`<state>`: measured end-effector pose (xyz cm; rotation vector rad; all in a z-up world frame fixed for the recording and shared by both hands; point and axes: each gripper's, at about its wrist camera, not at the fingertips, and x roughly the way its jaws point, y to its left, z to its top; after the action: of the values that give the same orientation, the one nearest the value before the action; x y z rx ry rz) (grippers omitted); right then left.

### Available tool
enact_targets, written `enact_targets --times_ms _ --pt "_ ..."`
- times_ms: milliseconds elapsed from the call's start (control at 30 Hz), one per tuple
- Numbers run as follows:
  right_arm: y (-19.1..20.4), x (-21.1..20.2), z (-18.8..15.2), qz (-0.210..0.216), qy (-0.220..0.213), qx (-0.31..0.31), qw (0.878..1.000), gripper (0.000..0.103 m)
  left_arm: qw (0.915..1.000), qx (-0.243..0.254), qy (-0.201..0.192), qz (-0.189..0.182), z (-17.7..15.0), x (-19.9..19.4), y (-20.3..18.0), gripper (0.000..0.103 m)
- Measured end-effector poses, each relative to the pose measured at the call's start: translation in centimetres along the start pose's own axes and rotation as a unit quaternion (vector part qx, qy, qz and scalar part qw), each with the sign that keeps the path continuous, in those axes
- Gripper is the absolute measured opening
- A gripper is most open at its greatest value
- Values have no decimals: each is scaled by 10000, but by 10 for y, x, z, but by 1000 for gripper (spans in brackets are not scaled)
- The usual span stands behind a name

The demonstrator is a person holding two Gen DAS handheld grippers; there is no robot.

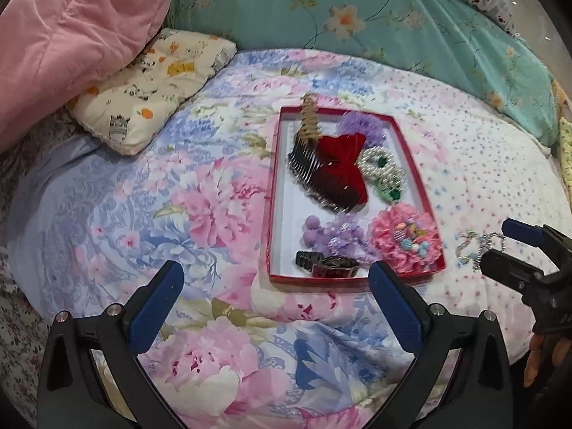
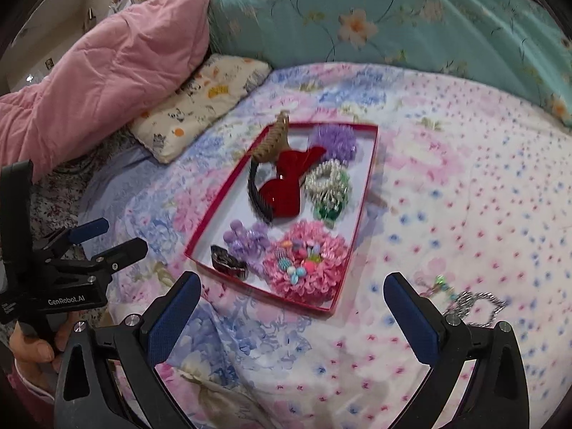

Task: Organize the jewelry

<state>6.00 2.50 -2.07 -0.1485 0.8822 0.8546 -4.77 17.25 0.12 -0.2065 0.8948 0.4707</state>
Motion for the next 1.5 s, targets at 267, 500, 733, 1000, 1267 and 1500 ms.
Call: enact_targets --times_ms 267,500,733,1000,1267,1500 --pt "1 17 -8 -66 -16 -89 9999 103 9998 -63 132 116 -7 17 3 103" --pt "0 22 -7 -109 -17 -104 9999 103 9996 -39 212 165 -9 24 2 103" --pt "0 27 -8 -95 34 -102 9999 103 9996 -13 227 152 -9 26 0 103" --pt "1 28 -9 -82 62 -117 9999 103 9996 -14 241 143 -8 26 -2 103" --pt "1 28 -9 -76 56 -116 9999 103 9996 1 253 147 -8 27 -2 103" --pt "2 28 -9 -66 38 -125 9999 103 9996 13 251 156 -8 27 -1 103"
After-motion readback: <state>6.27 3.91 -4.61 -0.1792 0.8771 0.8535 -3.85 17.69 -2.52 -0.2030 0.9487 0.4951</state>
